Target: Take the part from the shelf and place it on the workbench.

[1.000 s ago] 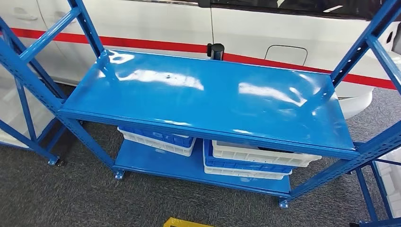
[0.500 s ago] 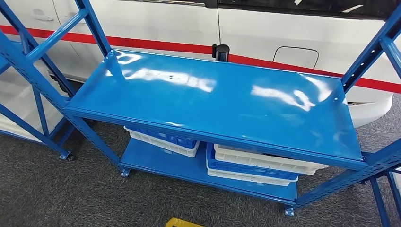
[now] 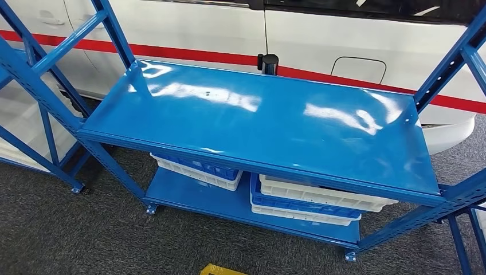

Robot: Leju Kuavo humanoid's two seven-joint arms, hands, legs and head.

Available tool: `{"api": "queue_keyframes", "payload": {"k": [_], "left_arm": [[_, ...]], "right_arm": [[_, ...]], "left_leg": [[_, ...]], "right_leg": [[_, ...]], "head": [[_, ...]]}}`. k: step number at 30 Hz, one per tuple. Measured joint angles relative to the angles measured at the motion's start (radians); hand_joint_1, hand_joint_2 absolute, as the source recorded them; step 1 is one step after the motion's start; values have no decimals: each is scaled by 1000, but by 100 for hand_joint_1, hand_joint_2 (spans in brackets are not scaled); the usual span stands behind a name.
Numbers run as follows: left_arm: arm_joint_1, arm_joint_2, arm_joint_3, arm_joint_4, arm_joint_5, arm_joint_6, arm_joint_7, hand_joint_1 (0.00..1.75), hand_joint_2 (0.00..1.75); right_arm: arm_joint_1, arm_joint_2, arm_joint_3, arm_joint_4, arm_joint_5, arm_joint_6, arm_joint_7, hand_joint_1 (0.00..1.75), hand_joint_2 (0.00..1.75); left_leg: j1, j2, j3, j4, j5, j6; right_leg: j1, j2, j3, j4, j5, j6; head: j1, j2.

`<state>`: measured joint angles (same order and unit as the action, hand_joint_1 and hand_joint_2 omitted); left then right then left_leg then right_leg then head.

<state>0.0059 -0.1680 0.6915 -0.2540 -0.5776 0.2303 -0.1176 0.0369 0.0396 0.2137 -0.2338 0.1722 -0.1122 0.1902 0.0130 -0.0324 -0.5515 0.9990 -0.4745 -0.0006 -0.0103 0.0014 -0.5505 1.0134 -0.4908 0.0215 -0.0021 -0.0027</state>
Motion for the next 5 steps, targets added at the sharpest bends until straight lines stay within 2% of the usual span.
{"api": "queue_keyframes", "payload": {"k": [5], "left_arm": [[26, 30, -121, -22, 103, -41, 21, 0, 0]], "right_arm": [[19, -5, -35, -24, -30, 19, -33, 0, 0]], "left_leg": [[-4, 0, 0, 1, 0, 1]], "right_leg": [[-3, 0, 0, 0, 0, 0]], "head": [[0, 0]]}}
